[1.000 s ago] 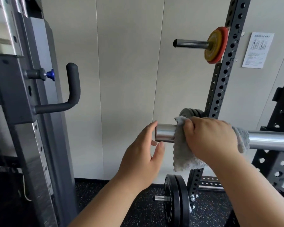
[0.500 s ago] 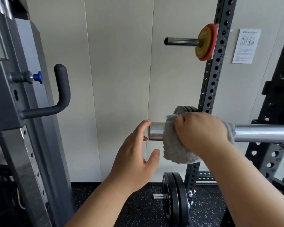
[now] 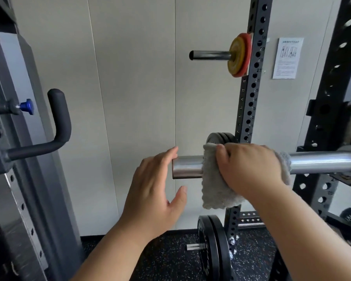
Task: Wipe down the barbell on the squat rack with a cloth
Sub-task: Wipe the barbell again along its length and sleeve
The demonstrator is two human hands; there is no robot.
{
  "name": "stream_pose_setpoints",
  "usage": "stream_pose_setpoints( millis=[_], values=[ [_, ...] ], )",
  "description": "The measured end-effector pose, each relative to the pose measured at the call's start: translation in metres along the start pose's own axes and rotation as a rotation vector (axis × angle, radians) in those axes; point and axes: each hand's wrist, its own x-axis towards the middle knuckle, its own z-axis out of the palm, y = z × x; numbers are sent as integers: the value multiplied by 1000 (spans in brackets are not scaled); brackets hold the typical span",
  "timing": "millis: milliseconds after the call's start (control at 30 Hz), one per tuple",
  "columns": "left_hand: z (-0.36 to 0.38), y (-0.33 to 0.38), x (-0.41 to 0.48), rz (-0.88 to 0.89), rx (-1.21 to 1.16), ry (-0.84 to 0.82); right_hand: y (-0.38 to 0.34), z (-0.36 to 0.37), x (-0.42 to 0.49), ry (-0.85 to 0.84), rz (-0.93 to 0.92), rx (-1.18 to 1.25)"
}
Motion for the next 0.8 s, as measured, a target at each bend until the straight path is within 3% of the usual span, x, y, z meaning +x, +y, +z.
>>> stream_pose_setpoints(
  millis=[200,267,333,433,667,800],
  values=[
    [20,19,15,-80,167,-38,-26,16,-28,119,-269,118],
    [21,21,9,-81,209,-57,-9,10,-29,42,-188,22],
    [21,20,2,-61,260,-54,14,4,-29,-33,5,-94],
    [23,26,-2,-52,306,-1,38,-4,-24,-65,186,-71],
    [23,50,12,-47,376,71,8,2,-38,9,-94,-65],
    [17,47,22,14,379,20,50,-16,-20,-62,-137,-106]
  ],
)
